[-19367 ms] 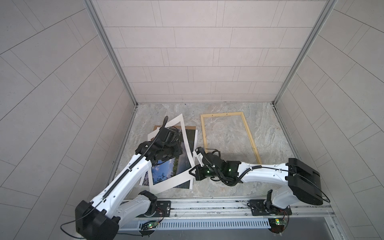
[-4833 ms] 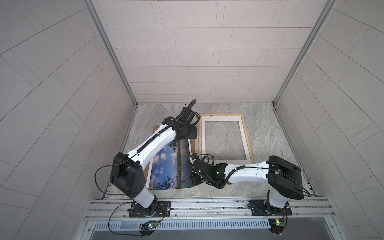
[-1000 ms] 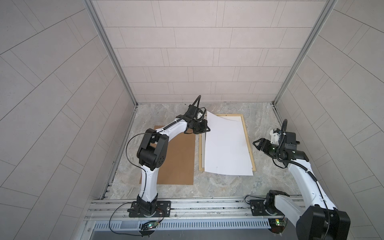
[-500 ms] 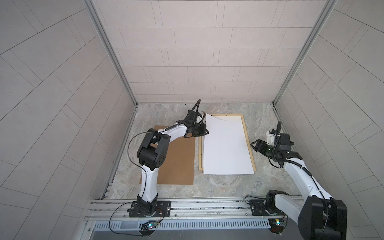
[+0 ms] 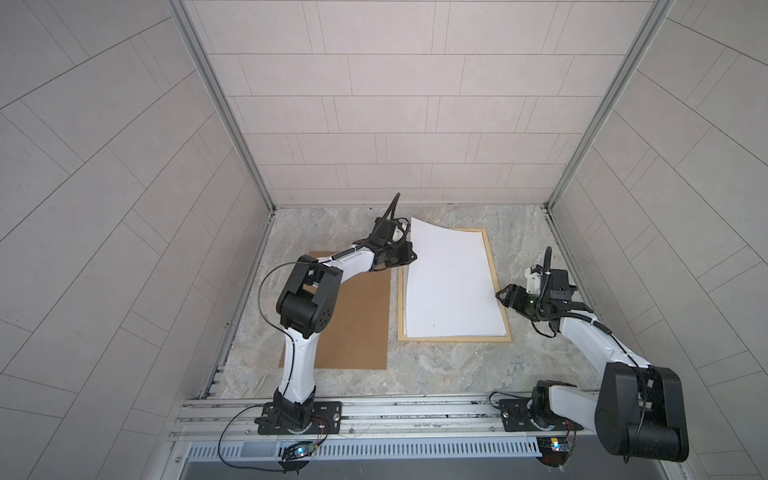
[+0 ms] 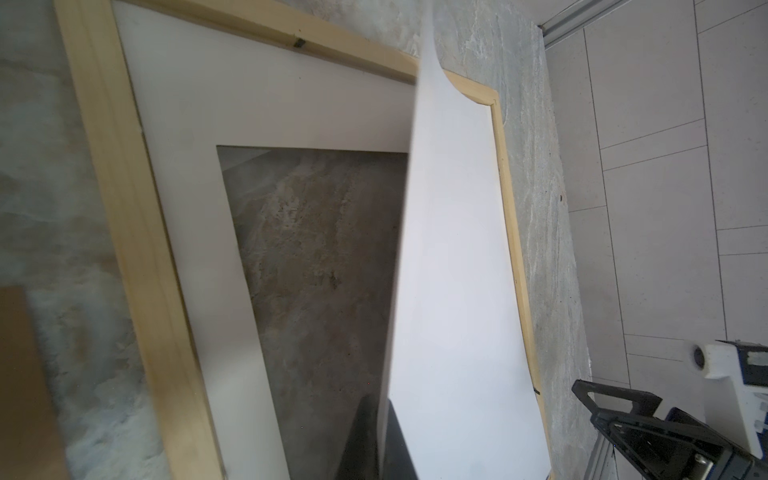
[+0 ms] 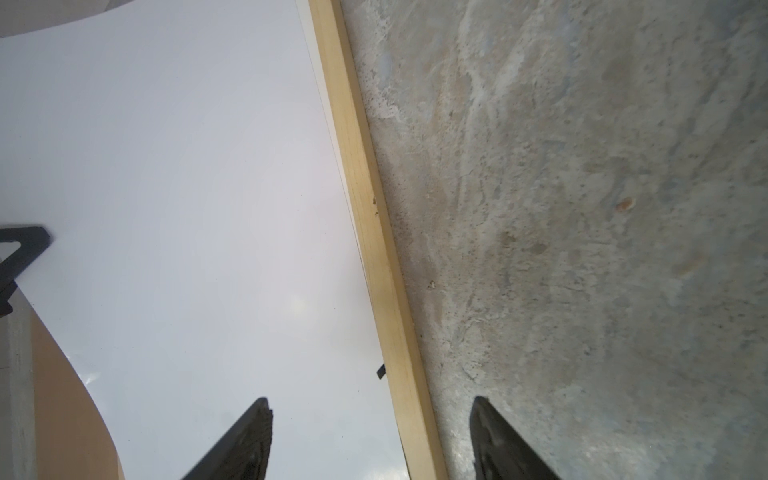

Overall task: Put the photo into the frame
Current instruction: 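Press the photo flat inside the frame with both grippers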

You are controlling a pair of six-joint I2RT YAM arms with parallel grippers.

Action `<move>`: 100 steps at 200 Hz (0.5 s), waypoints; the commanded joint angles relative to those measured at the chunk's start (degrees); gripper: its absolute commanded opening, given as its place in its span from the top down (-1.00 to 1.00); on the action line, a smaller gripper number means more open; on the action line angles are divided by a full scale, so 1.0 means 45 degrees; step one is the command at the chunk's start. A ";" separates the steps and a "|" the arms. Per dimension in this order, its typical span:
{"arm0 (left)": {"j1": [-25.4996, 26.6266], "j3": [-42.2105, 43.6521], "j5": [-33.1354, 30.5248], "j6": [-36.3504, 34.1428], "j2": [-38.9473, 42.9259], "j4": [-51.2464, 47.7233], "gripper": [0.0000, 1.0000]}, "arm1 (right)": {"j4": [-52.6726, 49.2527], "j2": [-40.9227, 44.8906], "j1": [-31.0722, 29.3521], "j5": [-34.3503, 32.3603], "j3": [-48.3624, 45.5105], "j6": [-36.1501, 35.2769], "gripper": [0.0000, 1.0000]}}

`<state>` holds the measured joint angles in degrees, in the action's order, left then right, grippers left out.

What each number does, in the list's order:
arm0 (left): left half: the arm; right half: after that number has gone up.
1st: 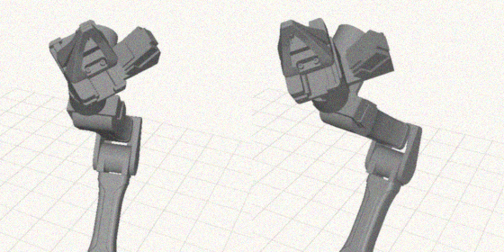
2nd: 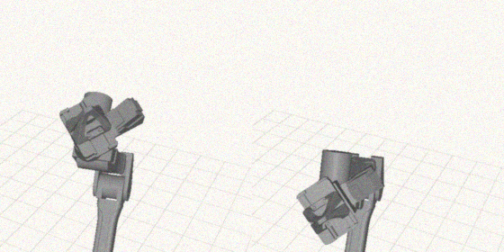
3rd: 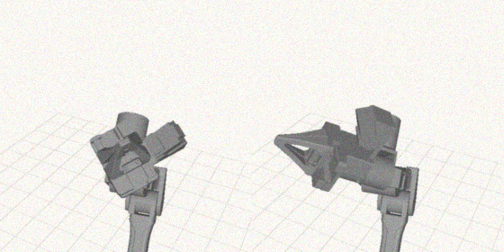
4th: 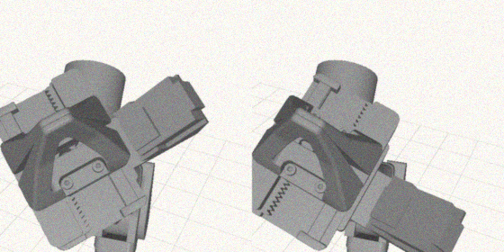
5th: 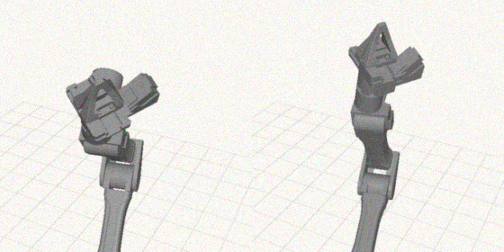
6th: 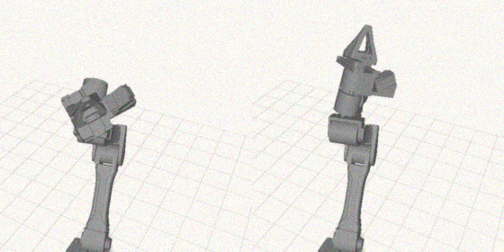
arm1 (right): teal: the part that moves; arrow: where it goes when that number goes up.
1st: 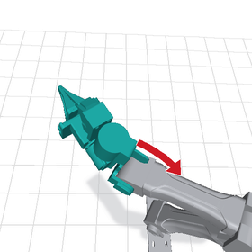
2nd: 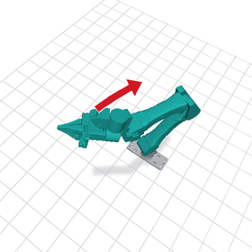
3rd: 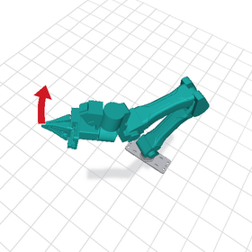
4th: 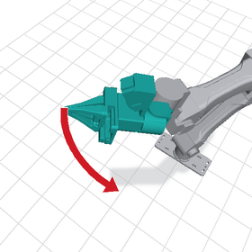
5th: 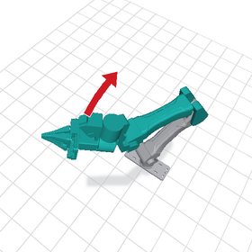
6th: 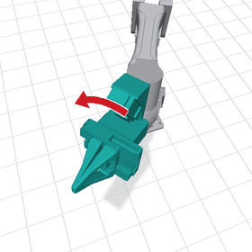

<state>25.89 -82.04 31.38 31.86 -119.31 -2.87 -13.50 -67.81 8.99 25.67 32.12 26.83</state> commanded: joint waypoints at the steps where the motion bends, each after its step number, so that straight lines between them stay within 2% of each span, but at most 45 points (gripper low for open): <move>1: -0.0021 -0.0755 0.0294 -0.0646 -0.0441 -0.0665 1.00 | 0.0145 -0.0065 -0.0065 -0.0102 -0.0077 -0.0103 -0.46; 22: -0.0089 -0.1447 0.0668 -0.1331 -0.0918 -0.1676 1.00 | 0.0044 -0.0211 -0.0157 -0.0286 -0.0116 -0.0233 -0.46; 100: -0.0167 -0.1845 0.0644 -0.1046 -0.1316 -0.1596 1.00 | 0.0440 -0.0641 -0.0339 -0.0421 -0.0357 -0.0168 -0.47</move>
<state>25.39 -88.82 33.41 28.45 -124.11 -8.71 -12.73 -70.08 7.77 24.71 31.40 26.57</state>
